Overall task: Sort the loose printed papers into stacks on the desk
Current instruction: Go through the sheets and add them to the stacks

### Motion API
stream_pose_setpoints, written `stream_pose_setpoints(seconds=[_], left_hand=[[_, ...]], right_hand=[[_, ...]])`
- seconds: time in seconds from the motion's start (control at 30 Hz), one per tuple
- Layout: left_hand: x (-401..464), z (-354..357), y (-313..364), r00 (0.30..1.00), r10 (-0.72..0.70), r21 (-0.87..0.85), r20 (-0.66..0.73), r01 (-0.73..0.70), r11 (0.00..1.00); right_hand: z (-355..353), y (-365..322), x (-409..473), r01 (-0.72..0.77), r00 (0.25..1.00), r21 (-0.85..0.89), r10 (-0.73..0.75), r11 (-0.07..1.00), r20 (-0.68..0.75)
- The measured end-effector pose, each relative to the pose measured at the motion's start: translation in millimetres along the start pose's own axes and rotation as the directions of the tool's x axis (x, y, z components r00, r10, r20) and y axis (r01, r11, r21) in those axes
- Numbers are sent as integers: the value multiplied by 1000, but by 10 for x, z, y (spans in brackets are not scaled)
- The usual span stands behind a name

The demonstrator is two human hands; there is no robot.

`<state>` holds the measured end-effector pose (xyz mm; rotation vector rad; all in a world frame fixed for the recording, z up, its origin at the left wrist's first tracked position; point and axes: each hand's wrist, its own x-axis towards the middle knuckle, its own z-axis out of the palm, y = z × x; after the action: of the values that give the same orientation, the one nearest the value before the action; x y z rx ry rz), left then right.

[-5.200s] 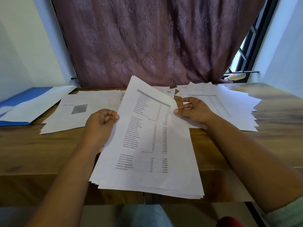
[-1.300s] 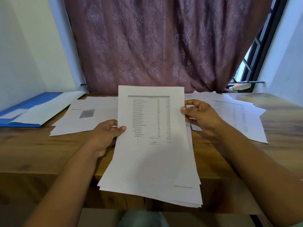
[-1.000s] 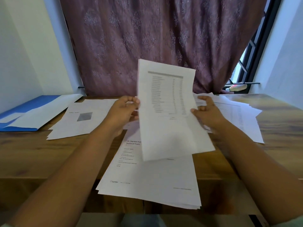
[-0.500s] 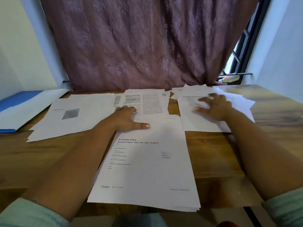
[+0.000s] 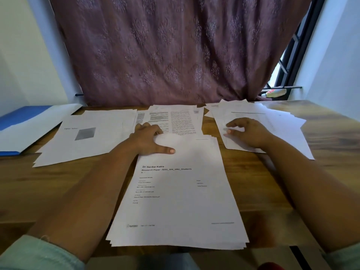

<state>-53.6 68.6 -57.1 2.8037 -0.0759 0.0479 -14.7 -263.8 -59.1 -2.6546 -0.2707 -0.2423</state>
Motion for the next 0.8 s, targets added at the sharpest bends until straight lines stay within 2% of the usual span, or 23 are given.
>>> stream_pose_setpoints(seconds=[0.1,0.17,0.23,0.33,0.43,0.57,0.7,0.77,0.8], left_hand=[[-13,-9,3,983,86,-174,-163,-115,978],[-34,-39,30,960,92,-364,-266,-189,912],[-57,-80,47,955,49,-539,-292,-207,817],[-75,-132,26,961,-9,-681,-276,-190,707],[-70,-138,-11,963,-3,-718,-271,-200,667],[-52,-131,-53,965,-39,-738,-258,-171,653],[-57,-123,-49,969,-50,-678,-241,-131,723],[-60,-142,-61,985,-57,-656,-162,-64,752],[-64,-161,-70,993,-79,-685,-84,0,729]], right_hand=[[97,-262,-53,11,999,135,-16,991,38],[140,-369,-62,-14,1000,167,9,986,30],[153,-413,-65,-16,1000,225,16,974,1],[101,-407,-107,-10,1000,419,12,908,-3],[87,-434,-155,-22,1000,540,14,842,19],[78,-463,-176,-30,1000,564,20,825,25],[60,-464,-191,12,1000,570,1,822,-21],[70,-468,-173,27,999,530,-1,847,-49],[76,-475,-168,25,998,513,8,858,-61]])
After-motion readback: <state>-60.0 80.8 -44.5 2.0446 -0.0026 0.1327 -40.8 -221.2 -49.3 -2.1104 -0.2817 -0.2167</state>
